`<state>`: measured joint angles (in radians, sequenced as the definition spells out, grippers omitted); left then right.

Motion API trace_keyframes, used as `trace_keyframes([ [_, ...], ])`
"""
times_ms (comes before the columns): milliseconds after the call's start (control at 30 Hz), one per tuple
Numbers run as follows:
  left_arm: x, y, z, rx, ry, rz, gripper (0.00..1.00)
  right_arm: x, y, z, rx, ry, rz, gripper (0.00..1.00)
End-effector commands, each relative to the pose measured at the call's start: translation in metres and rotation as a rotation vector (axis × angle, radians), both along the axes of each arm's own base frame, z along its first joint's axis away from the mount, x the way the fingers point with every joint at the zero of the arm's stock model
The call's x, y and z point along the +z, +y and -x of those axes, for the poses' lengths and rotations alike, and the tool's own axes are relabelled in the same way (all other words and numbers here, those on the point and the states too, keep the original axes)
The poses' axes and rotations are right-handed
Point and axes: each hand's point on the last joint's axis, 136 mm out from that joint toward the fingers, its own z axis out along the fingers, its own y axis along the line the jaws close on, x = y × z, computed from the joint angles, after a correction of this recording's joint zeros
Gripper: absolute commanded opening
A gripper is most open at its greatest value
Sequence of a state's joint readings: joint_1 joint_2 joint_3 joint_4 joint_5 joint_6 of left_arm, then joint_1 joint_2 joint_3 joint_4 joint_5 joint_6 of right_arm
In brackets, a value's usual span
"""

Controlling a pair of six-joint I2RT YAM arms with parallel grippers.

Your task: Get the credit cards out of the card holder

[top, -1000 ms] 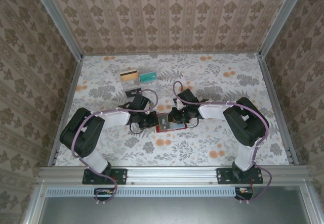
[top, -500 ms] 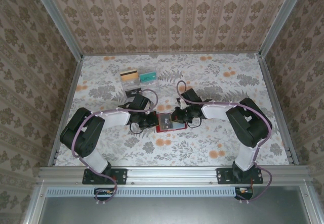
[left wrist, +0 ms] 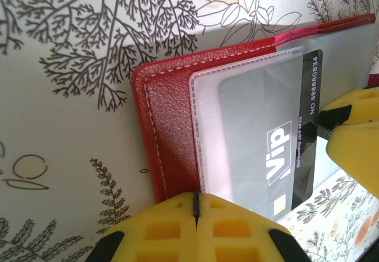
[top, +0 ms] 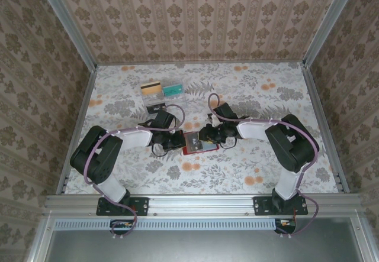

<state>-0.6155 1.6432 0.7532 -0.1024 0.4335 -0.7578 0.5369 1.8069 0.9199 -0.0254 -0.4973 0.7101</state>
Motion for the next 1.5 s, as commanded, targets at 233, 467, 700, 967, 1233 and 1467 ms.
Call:
trace_keyframes([
  [233,-0.016,0.005,0.015,-0.036,0.061,-0.049,0.00,-0.006,0.016,0.004,0.039,0.019,-0.050,0.19],
  [467,-0.017,0.006,0.015,-0.037,0.061,-0.051,0.00,-0.007,0.008,0.007,0.034,0.014,-0.032,0.00],
  [700,-0.018,0.007,0.016,-0.040,0.066,-0.052,0.00,-0.001,-0.017,0.003,0.003,-0.001,-0.026,0.00],
  [967,-0.017,0.006,0.016,-0.046,0.064,-0.046,0.00,0.011,-0.042,0.000,-0.016,-0.020,-0.051,0.00],
  [1233,-0.010,0.005,0.013,-0.047,0.046,-0.039,0.00,0.034,-0.051,-0.004,-0.029,-0.065,-0.073,0.00],
  [1467,0.039,0.003,-0.012,0.024,-0.052,0.036,0.31,0.061,-0.050,-0.008,-0.034,-0.115,-0.097,0.00],
])
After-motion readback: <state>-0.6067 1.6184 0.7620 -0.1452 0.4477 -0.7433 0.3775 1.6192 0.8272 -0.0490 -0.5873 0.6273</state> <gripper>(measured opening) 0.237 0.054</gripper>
